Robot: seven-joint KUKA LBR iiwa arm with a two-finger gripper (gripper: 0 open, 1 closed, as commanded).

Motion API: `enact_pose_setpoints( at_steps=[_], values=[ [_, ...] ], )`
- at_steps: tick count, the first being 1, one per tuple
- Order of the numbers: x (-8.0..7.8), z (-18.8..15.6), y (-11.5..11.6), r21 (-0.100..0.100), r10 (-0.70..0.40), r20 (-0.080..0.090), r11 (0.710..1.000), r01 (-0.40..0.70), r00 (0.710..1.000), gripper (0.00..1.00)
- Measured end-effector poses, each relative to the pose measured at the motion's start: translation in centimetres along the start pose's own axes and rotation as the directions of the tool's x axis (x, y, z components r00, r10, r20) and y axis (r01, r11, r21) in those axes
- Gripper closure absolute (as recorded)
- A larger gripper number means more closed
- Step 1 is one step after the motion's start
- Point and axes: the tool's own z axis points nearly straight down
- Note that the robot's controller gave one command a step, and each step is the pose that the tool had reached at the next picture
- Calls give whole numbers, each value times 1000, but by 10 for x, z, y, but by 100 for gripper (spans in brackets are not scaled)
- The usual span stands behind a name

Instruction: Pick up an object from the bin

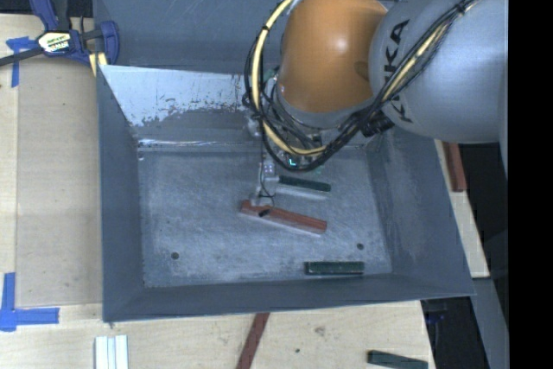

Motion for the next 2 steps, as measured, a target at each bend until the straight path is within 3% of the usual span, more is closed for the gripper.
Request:
enact_pose_setpoints(
  at_steps=[1, 2],
  values=[
    [-2, -4, 0, -1, 2, 8, 1000, -2, 1000, 0],
    [11, 7, -14, -1, -138, 14, 990, 138, 990, 0]
  ],
)
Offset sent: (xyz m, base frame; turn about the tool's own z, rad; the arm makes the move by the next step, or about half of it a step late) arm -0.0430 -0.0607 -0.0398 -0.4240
